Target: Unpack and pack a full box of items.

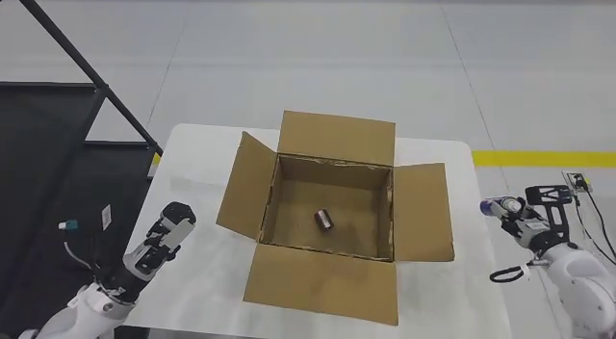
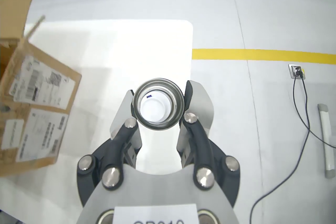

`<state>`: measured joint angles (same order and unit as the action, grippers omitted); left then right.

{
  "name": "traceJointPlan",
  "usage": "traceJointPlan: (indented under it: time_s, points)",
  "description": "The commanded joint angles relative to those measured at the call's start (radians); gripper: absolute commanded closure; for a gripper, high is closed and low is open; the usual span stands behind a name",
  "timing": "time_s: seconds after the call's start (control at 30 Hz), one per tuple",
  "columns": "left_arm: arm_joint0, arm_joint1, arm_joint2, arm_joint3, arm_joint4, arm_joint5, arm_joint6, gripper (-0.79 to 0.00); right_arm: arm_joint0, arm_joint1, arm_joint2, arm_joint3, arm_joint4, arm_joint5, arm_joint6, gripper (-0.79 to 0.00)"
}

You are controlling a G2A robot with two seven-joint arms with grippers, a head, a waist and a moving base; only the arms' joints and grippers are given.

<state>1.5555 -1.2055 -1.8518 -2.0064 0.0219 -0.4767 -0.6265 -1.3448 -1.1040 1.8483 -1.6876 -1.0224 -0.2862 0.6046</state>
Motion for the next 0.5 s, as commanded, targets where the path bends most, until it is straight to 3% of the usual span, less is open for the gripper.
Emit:
traceJointPlan:
  time_s: [0.0,0.47]
  points:
    - [-0.006,0.002,0.006,0.000,0.003,0.004,0.002,-0.785,-0.008,0.003,-0.009,0.007,-0.029,-0.030,0.005,0.000]
    - [0.006,0.012,0.009,0.017,-0.004,-0.009,0.029,-0.785,0.047,0.002,-0.174,0.042,-0.109,-0.067,0.008,0.000]
